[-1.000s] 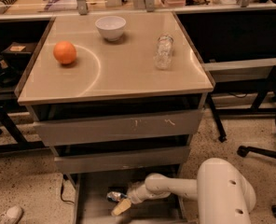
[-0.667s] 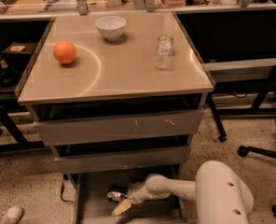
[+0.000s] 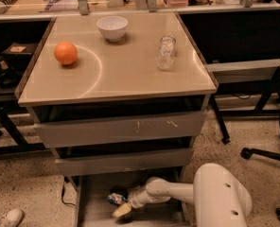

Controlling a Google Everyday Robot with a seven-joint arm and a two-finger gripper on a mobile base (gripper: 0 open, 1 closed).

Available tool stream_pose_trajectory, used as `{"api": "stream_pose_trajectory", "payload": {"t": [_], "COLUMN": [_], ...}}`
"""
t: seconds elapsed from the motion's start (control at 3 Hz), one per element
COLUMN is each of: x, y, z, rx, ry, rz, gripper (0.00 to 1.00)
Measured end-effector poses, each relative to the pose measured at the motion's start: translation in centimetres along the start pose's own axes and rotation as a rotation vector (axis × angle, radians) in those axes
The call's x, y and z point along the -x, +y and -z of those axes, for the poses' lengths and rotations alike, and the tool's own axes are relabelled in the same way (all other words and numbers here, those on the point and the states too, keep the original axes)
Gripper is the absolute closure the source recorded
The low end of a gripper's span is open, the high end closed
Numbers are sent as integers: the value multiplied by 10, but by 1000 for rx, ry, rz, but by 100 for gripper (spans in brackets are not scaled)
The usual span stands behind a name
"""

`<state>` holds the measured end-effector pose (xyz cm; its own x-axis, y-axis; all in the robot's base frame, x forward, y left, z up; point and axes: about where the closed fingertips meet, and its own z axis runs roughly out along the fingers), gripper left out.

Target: Pick redbull can from bottom drawer and place on counter

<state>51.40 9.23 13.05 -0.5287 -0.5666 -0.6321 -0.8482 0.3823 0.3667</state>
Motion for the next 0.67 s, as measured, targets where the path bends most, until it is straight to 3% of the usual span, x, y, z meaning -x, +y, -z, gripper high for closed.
{"api": "stream_pose_trajectory", "payload": {"t": [0.67], "x": [0], "y": [0], "z": [0], "rx": [0], "ry": [0], "rz": [0], "gripper": [65]}}
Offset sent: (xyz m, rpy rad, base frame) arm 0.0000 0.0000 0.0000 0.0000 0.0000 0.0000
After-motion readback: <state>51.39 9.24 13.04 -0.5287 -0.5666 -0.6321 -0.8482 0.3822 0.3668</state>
